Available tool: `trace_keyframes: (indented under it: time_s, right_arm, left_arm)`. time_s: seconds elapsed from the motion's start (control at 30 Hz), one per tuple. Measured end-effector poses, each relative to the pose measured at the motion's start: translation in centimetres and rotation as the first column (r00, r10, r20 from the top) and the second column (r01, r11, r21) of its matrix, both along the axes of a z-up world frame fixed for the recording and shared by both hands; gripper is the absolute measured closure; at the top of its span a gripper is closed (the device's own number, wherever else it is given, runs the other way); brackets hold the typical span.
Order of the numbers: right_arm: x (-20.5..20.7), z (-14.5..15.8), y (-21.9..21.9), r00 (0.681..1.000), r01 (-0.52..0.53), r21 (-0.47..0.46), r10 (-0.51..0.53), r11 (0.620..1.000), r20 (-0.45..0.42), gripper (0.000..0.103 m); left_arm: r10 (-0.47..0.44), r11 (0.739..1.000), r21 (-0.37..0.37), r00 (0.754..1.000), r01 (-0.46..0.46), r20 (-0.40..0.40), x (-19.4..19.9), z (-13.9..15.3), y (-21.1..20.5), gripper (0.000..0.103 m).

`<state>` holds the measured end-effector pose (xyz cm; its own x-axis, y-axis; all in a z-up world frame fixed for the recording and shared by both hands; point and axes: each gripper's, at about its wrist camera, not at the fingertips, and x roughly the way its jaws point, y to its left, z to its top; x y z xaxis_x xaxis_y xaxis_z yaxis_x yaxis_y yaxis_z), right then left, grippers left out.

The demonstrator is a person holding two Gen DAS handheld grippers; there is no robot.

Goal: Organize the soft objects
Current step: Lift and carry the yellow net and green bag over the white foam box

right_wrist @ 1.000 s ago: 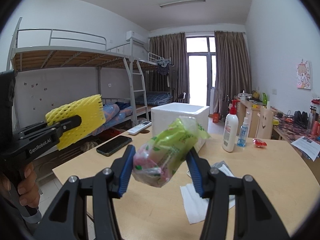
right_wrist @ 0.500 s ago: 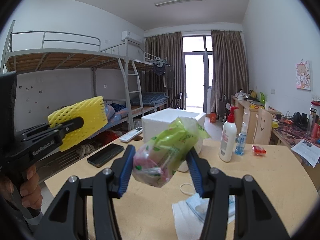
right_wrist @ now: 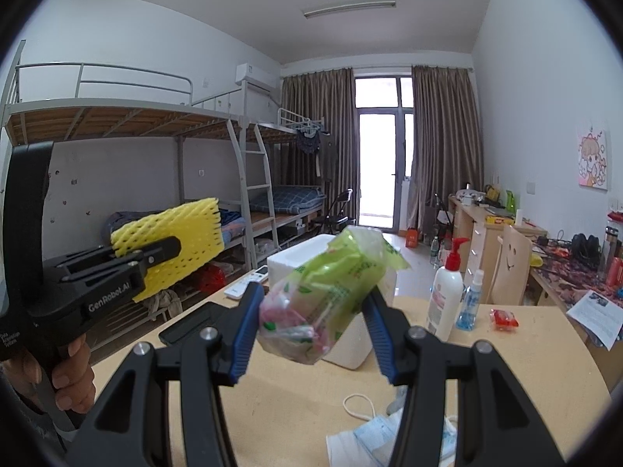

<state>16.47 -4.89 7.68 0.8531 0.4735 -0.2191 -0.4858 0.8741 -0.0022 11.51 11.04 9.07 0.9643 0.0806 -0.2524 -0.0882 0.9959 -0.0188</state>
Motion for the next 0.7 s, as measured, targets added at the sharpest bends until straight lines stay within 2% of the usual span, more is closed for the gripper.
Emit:
trace_keyframes:
  time_s: [0.7]
  right_arm:
    - [5.7,0.8,1.7,0.999,0.029,-0.055,-0.031,0.998,-0.021,0.046]
  left_arm:
    - [-0.027,0.999,0.036,1.0,0.028,-0.015,6.5,1.1,-0.3,0.092]
